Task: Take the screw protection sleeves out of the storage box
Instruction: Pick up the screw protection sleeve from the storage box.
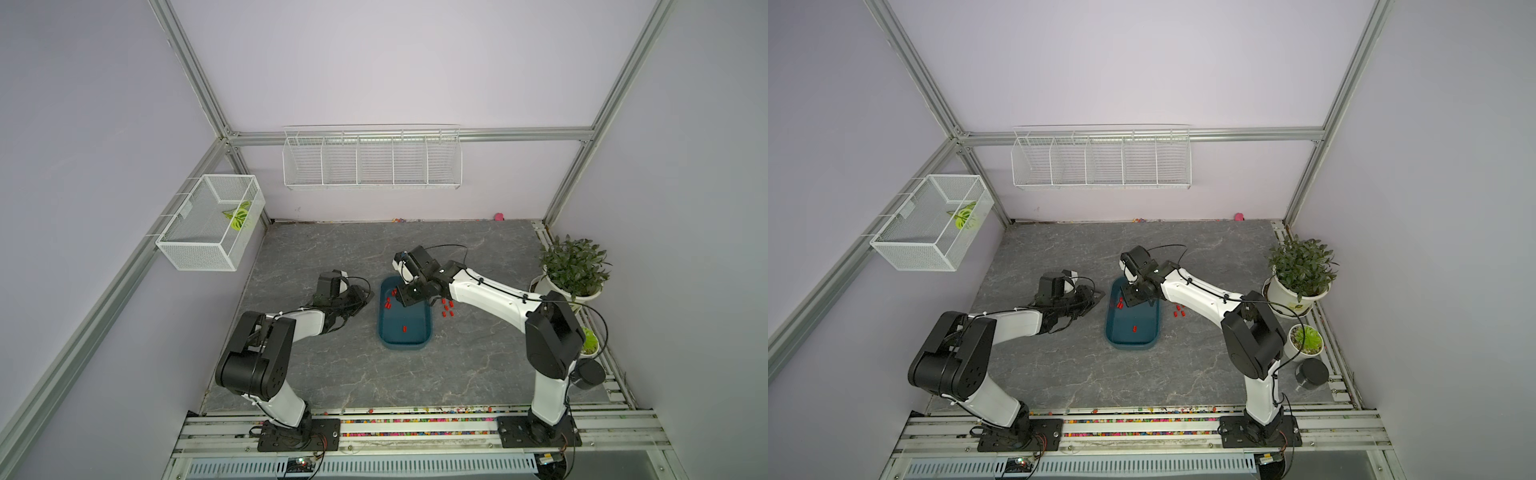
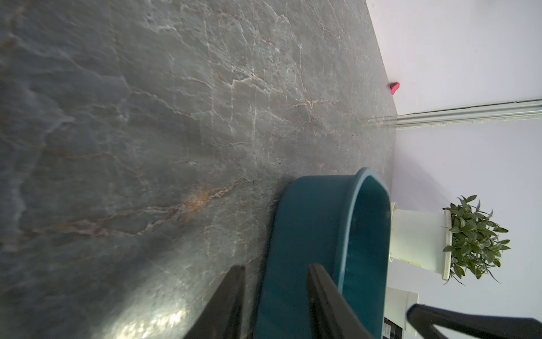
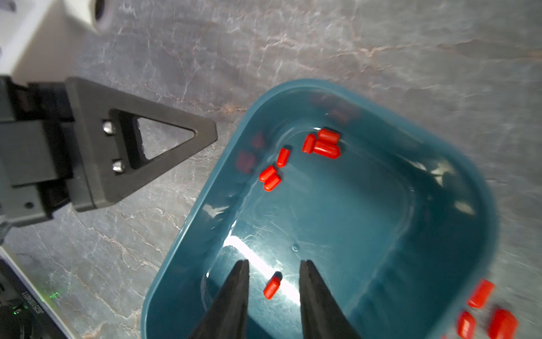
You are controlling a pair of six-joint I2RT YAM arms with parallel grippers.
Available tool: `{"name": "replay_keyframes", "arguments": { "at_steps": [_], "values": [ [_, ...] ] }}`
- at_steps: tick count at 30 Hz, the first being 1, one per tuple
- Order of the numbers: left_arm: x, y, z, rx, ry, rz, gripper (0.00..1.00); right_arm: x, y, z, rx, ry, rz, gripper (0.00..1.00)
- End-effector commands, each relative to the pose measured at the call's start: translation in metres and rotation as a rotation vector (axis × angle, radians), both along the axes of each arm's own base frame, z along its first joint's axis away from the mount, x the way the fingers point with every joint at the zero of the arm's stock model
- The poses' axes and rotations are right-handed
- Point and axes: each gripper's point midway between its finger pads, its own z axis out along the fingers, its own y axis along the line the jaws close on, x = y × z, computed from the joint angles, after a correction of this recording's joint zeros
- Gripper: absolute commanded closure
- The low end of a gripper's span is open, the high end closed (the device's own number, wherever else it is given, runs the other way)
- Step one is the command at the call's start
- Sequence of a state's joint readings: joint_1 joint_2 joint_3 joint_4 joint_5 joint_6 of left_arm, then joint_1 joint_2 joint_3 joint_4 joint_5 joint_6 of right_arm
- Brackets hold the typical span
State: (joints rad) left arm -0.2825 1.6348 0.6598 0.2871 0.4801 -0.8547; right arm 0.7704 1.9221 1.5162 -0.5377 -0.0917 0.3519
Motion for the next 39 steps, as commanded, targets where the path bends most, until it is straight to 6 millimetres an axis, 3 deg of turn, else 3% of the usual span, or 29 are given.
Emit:
{"name": "replay_keyframes", "arguments": {
  "at_steps": [1,7,14,25,39],
  "values": [
    [0.005,-0.005,0.005,0.002,-0.019,-0.023,0.58,-0.002,0.018,-0.007,0.030,0.009,0.034,0.66],
    [0.005,-0.005,0.007,0.001,-0.024,-0.021,0.58,-0.006,0.028,-0.035,0.005,0.059,0.065,0.66],
    [0.004,-0.005,0.005,0.002,-0.018,-0.022,0.58,-0.001,0.036,-0.053,-0.011,0.085,0.072,0.66],
    [0.005,-0.005,0.005,0.002,-0.015,-0.022,0.58,0.012,0.035,-0.071,-0.110,0.081,0.103,0.67],
    [0.004,-0.005,0.005,0.003,-0.016,-0.022,0.58,0.017,0.029,-0.079,-0.126,0.095,0.081,0.68]
  ]
}}
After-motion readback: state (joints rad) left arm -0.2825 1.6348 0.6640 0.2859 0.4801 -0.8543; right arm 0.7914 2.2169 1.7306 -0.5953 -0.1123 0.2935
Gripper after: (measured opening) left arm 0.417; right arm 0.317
